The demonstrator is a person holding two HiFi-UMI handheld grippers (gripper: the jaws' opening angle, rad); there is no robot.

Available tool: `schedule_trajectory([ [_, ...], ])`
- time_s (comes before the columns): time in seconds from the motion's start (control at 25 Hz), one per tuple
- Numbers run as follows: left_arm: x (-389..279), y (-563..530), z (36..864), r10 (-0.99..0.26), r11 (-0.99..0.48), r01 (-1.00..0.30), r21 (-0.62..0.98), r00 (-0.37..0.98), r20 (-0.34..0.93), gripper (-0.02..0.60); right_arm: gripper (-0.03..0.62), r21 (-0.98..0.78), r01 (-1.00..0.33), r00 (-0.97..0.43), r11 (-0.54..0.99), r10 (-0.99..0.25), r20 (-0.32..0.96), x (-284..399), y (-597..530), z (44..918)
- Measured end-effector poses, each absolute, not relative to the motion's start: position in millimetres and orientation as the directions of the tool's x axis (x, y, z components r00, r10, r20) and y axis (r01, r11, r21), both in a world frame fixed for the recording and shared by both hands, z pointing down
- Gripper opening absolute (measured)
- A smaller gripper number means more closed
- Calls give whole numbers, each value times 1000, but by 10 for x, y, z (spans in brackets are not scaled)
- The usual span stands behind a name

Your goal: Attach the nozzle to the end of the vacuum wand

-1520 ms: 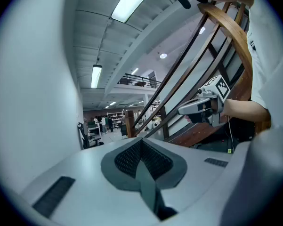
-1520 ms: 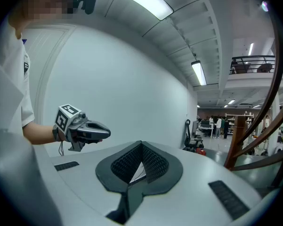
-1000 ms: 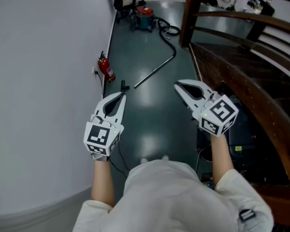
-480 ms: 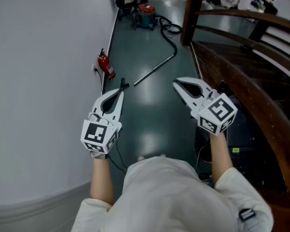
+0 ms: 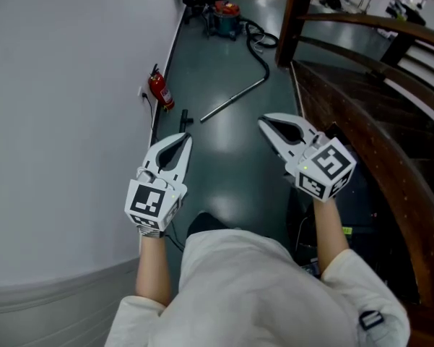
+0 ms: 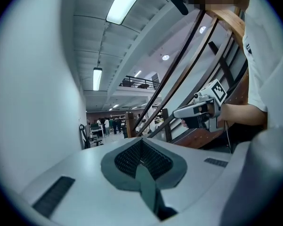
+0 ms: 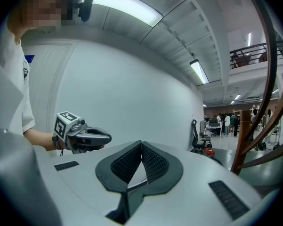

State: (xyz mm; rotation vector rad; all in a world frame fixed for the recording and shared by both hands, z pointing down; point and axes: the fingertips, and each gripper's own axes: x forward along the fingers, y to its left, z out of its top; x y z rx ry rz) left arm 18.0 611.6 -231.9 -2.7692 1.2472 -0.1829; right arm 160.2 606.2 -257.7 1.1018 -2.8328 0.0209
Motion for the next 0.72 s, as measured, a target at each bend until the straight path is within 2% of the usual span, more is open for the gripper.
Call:
schedule_trajectory([
  [0.4, 151, 5750, -2217, -750, -661, -738, -137, 657, 73, -1, 26, -6, -666, -744, 746, -663, 78, 1607, 5722, -2573],
  [0.72, -27, 4773, -2055, -739, -673, -727, -136, 668, 86, -2, 26, 4, -680, -730, 733, -677, 94, 1505, 4840, -2501],
])
